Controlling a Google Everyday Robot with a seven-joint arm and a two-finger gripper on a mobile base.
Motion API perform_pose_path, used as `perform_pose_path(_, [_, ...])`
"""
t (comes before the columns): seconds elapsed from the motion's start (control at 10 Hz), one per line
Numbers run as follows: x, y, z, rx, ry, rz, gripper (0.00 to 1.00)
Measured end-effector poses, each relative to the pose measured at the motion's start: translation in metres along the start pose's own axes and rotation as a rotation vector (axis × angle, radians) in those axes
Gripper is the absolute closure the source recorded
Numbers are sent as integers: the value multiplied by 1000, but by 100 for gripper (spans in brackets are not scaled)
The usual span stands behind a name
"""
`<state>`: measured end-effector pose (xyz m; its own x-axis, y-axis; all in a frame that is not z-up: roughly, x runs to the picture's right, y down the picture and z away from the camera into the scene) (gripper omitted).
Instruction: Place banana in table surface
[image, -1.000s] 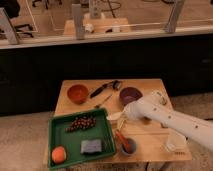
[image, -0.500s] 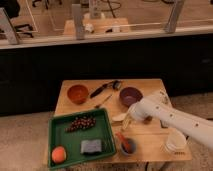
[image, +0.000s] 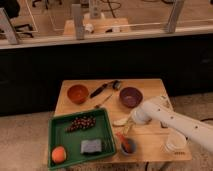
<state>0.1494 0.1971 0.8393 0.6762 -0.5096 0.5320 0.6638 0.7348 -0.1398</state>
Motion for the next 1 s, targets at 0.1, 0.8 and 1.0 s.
perform_pose_path(0.1, [-1, 1, 0, 4, 1, -1, 52])
perform_pose_path(0.8, [-2, 2, -1, 4, 22, 10, 20])
perform_pose_path(1.0, [2, 2, -10, 25, 21, 32, 20])
